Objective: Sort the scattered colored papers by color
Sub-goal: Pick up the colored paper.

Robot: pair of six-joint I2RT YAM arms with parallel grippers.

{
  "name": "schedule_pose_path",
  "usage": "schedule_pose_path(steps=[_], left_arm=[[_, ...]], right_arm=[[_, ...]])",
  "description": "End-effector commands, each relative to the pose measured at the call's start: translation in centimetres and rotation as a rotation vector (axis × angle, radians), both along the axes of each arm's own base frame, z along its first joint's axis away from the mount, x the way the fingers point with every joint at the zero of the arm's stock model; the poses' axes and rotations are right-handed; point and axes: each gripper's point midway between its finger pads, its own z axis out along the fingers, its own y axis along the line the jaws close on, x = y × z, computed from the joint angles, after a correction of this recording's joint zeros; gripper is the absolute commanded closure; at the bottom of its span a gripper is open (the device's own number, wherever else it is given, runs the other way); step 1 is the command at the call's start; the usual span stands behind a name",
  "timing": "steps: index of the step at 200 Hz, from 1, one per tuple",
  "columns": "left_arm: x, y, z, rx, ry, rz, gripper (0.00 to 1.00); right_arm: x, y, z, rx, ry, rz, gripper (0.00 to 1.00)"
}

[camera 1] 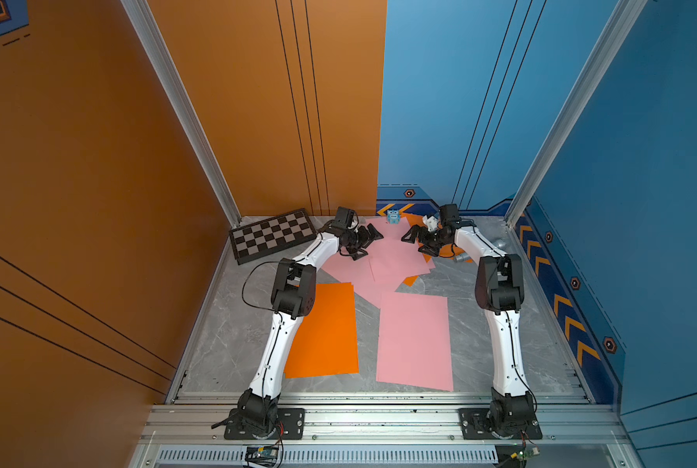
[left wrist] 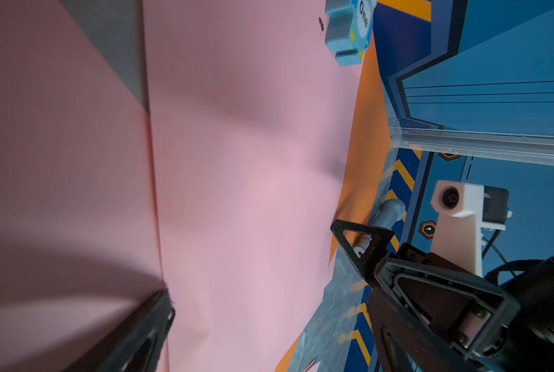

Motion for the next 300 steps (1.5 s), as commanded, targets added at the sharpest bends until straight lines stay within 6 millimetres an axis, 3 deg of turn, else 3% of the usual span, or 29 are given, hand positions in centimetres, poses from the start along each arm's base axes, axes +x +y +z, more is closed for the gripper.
schedule_pose_path(steps=[1, 65, 121, 166, 226, 256, 300], left_arm=[[-0.9, -1.0, -2.0, -0.017, 0.059, -0.027, 0.02], [-0.5, -2.2, -0.7, -0.087, 0.049, -0.043, 0.02], [1.2, -5.1, 4.7, -0.314, -0.087, -0.078, 0.02], [1.0, -6.6, 6.2, -0.360, -0.122, -0.122, 0.02], [-0.1, -7.5, 5.5, -0.368, -0.093, -0.158, 0.02], [-0.6, -8.1, 7.5, -0.387, -0.150, -0.204, 0.02], [-0.5, -7.1, 10.1, -0.376, -0.216, -0.207, 0.02]], right_arm=[[-3.9, 1.7, -3.6, 0.034, 0.188, 0.046, 0.00], [-4.5, 2.3, -3.7, 0.050, 0.201, 0.060, 0.00], [-5.1, 3.1, -3.5, 0.058, 0.204, 0.079, 0.00], [-5.7, 3.8, -1.9, 0.084, 0.183, 0.098, 0.00], [-6.5, 3.8, -2.1, 0.079, 0.186, 0.098, 0.00], [-6.4, 3.3, -2.4, 0.063, 0.190, 0.081, 0.00], [-5.9, 1.9, -2.2, 0.083, 0.187, 0.035, 0.00]])
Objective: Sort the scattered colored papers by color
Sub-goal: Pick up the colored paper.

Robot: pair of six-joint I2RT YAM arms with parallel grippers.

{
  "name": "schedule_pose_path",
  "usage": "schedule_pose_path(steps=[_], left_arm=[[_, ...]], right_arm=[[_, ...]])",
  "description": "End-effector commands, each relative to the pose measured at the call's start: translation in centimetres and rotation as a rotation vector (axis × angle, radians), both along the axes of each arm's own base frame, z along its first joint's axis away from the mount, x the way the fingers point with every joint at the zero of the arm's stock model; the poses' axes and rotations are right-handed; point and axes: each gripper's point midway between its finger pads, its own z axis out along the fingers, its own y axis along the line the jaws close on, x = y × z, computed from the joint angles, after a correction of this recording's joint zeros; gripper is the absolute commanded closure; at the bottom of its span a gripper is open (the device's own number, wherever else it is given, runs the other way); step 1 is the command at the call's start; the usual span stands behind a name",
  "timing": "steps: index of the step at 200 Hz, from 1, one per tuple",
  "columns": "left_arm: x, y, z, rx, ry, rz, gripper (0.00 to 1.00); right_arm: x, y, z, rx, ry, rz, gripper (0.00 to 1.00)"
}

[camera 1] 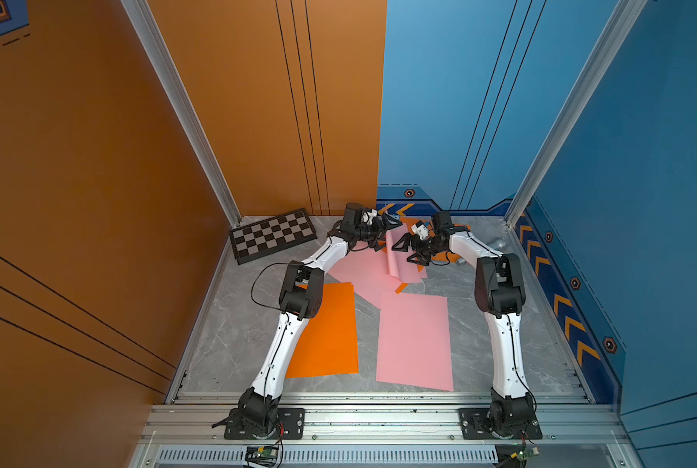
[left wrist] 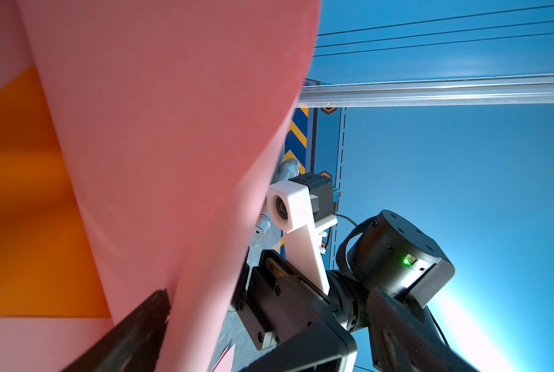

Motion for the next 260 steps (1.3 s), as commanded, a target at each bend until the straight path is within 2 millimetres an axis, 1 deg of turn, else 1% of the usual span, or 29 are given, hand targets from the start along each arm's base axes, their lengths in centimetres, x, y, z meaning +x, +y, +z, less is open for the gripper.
schedule_pose_path(steps=[1, 43, 94, 114, 133, 147, 163, 182, 197, 207, 225, 231, 234, 260], left_arm=[[-0.6, 0.1, 3.8, -0.021, -0.094, -0.033, 0.02], [-0.9, -0.2, 5.8, -0.040, -0.126, -0.050, 0.02], [-1.2, -0.2, 7.2, -0.051, -0.156, -0.066, 0.02], [-1.2, -0.3, 7.6, -0.056, -0.163, -0.070, 0.02], [-1.0, -0.4, 7.2, -0.057, -0.153, -0.068, 0.02], [-1.1, -0.6, 6.4, -0.058, -0.133, -0.076, 0.02], [-1.4, -0.7, 5.1, -0.053, -0.102, -0.084, 0.02], [-1.7, -0.3, 2.5, -0.031, -0.039, -0.077, 0.02], [-2.0, 0.6, 0.4, -0.007, 0.013, -0.060, 0.02], [-2.4, 1.2, -0.5, 0.019, 0.029, -0.051, 0.02], [-3.4, 3.0, -2.3, 0.134, 0.056, -0.041, 0.02], [-3.6, 3.5, -2.6, 0.170, 0.051, -0.039, 0.02], [-4.0, 3.9, -3.1, 0.191, 0.075, -0.038, 0.02], [-4.0, 5.2, -3.9, 0.216, 0.097, -0.016, 0.02]], right_arm=[[-1.2, -1.9, -2.4, -0.038, 0.111, -0.063, 0.00], [-1.1, -3.2, -3.3, -0.057, 0.137, -0.104, 0.00], [-1.0, -4.4, -4.2, -0.054, 0.163, -0.144, 0.00], [-0.9, -4.8, -4.6, -0.067, 0.169, -0.158, 0.00], [-1.0, -4.8, -4.9, -0.070, 0.179, -0.163, 0.00], [-1.0, -4.8, -4.8, -0.070, 0.177, -0.162, 0.00], [-1.1, -4.8, -4.5, -0.071, 0.171, -0.158, 0.00], [-1.0, -4.7, -4.2, -0.071, 0.163, -0.156, 0.00], [-1.1, -4.7, -3.9, -0.070, 0.156, -0.152, 0.00], [-1.1, -4.6, -3.7, -0.070, 0.153, -0.152, 0.00], [-1.1, -4.4, -3.5, -0.071, 0.146, -0.146, 0.00], [-1.1, -4.4, -3.4, -0.073, 0.143, -0.145, 0.00], [-1.1, -4.4, -3.3, -0.072, 0.142, -0.145, 0.00], [-1.1, -4.0, -3.3, -0.073, 0.138, -0.139, 0.00]])
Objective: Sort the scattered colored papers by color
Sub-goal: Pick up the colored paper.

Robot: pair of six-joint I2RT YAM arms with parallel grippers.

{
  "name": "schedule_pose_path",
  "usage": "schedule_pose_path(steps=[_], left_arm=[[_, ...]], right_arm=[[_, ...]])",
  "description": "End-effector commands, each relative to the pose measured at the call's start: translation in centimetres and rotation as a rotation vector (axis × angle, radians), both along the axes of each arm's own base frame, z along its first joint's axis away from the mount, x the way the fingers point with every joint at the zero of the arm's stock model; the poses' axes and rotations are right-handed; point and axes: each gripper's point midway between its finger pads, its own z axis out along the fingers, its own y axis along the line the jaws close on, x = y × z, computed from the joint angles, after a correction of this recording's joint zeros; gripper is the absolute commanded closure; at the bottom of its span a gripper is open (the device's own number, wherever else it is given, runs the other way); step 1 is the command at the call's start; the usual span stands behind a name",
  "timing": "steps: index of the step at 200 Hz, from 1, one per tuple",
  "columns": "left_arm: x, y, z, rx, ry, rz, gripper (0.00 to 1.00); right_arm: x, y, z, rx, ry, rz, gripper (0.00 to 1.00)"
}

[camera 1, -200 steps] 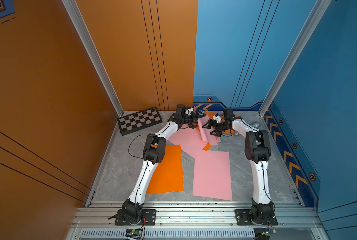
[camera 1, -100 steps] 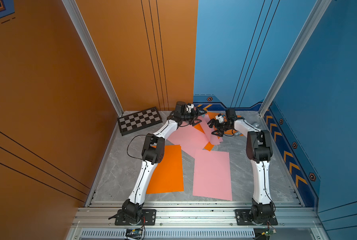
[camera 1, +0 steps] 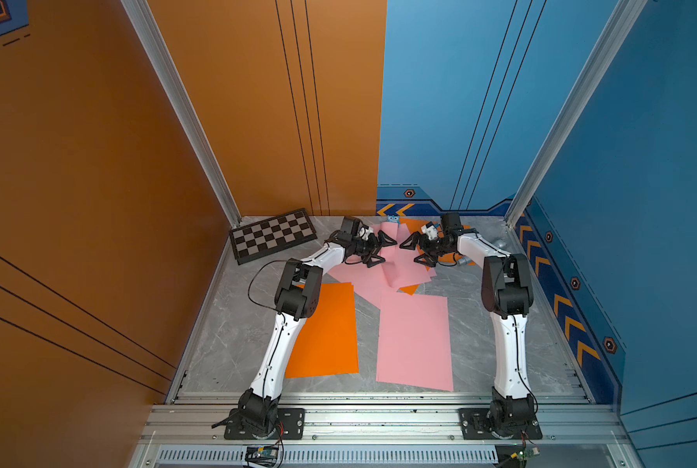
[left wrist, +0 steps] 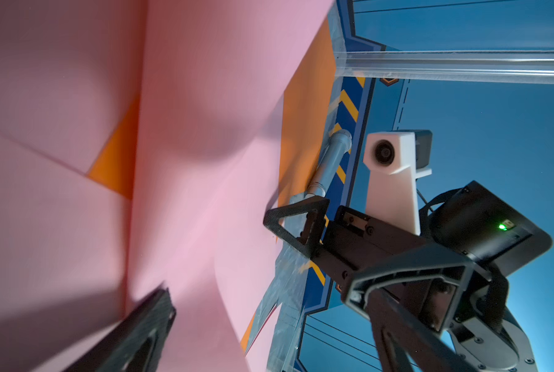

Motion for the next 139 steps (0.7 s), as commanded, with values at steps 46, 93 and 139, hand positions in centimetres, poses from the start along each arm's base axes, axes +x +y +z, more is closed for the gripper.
schedule_pose_path(steps=[46, 93, 139], left_arm=[[-0.9, 3.1, 0.4, 0.115, -0.012, 0.016, 0.02], [-1.0, 2.6, 0.2, 0.117, -0.020, -0.003, 0.03], [-0.8, 2.4, 0.1, 0.113, -0.006, -0.010, 0.56]], right_arm=[[-1.9, -0.9, -3.3, -0.091, 0.104, -0.025, 0.00], [-1.9, -0.8, -3.3, -0.090, 0.104, -0.022, 0.00], [-1.9, -0.7, -2.9, -0.088, 0.097, -0.021, 0.00]])
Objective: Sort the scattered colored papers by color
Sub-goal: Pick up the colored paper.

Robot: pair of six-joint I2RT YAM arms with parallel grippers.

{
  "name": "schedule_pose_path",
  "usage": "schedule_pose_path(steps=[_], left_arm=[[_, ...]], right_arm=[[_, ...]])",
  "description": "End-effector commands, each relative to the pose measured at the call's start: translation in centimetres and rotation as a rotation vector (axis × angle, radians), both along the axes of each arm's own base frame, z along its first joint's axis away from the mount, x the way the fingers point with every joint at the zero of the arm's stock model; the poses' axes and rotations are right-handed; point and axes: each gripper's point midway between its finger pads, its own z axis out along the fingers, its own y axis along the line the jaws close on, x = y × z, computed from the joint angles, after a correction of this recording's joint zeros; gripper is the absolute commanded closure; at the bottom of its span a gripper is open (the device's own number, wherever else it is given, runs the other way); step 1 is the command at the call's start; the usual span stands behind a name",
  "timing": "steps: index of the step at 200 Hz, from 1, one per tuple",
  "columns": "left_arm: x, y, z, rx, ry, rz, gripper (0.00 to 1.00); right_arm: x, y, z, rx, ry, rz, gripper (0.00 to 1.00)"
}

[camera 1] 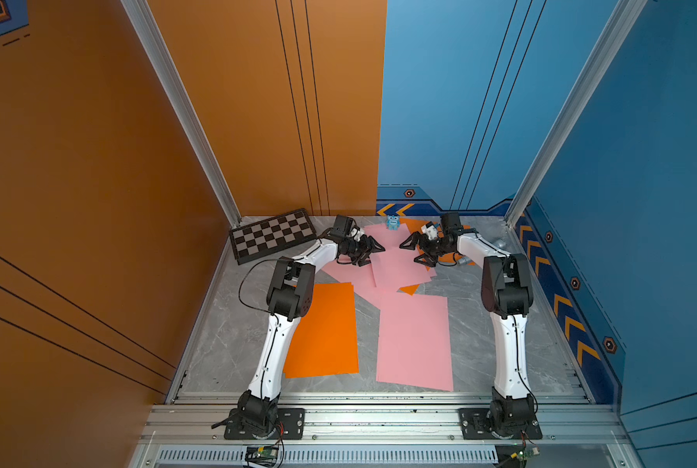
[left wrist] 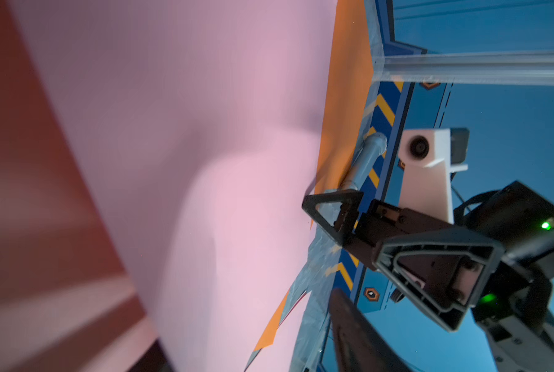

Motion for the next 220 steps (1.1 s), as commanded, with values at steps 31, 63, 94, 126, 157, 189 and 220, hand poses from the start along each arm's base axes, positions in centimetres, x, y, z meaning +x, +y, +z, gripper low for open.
schedule_pose_path(steps=[31, 63, 94, 126, 157, 189, 220], left_arm=[[0.3, -0.6, 0.7, 0.017, -0.014, -0.026, 0.92], [0.6, -0.8, 2.2, 0.058, -0.053, -0.046, 1.00], [0.9, -1.3, 6.0, 0.046, -0.141, -0.061, 1.00], [0.6, -2.9, 11.4, -0.022, -0.242, -0.111, 1.00], [-1.3, -4.8, 16.1, -0.077, -0.329, -0.180, 1.00], [-4.3, -6.8, 20.4, -0.128, -0.403, -0.258, 1.00], [-7.5, -8.2, 24.6, -0.179, -0.493, -0.346, 1.00]], right_arm=[[-1.9, -0.9, -2.4, -0.082, 0.090, -0.025, 0.00], [-1.8, -1.3, -0.3, -0.084, 0.051, -0.031, 0.00], [-2.4, -3.1, 2.1, -0.122, 0.011, -0.072, 0.00], [-3.0, -5.3, 5.3, -0.161, -0.051, -0.138, 0.00], [-3.9, -6.7, 8.6, -0.155, -0.111, -0.184, 0.00], [-5.2, -7.5, 10.5, -0.114, -0.138, -0.219, 0.00], [-6.6, -7.2, 11.7, -0.024, -0.155, -0.222, 0.00]])
